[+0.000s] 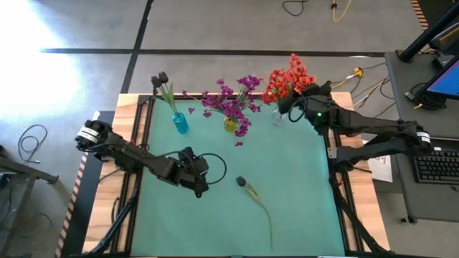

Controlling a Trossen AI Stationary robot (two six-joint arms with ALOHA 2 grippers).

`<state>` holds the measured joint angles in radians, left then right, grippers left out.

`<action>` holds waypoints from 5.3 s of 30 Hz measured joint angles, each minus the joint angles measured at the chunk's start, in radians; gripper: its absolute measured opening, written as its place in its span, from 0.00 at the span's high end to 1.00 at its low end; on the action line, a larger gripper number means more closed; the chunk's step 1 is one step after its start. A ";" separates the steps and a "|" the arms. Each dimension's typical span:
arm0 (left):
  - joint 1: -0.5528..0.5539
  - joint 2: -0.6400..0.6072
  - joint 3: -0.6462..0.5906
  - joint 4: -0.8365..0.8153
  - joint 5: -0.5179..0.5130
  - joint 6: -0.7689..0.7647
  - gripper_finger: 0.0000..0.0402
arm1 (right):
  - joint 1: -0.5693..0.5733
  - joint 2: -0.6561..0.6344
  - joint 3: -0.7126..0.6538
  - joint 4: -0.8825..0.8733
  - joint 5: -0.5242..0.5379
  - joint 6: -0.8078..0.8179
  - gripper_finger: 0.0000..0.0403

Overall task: Sort flowers into vase by color
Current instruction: Put the orange flowers into the transparent vase, then put the black flower into the blue vase

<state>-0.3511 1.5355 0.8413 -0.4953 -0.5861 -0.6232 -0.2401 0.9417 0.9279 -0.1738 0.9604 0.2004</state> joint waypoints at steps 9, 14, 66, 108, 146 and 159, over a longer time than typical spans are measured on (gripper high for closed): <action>0.000 0.000 0.000 0.000 -0.001 -0.002 0.48 | -0.016 0.057 0.000 0.000 0.008 0.034 0.93; 0.000 0.000 0.000 0.000 -0.008 -0.002 0.48 | -0.016 0.076 -0.001 0.000 0.008 0.045 0.93; -0.001 0.000 0.000 -0.008 -0.007 -0.003 0.48 | -0.015 0.074 -0.001 -0.247 -0.119 0.244 0.34; -0.001 0.000 0.000 0.033 0.024 0.010 0.48 | -0.013 -0.019 -0.001 -0.666 -0.597 0.545 0.12; -0.001 0.000 0.018 0.064 0.055 0.001 0.48 | 0.449 0.429 0.084 -0.525 -0.919 0.751 0.12; -0.102 0.000 0.029 0.078 0.136 -0.187 0.48 | 0.617 0.809 0.363 -0.523 -0.866 0.741 0.15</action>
<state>-0.4533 1.5352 0.8700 -0.4175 -0.4501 -0.8099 0.3774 1.7504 1.2910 -0.6971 0.0944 0.9413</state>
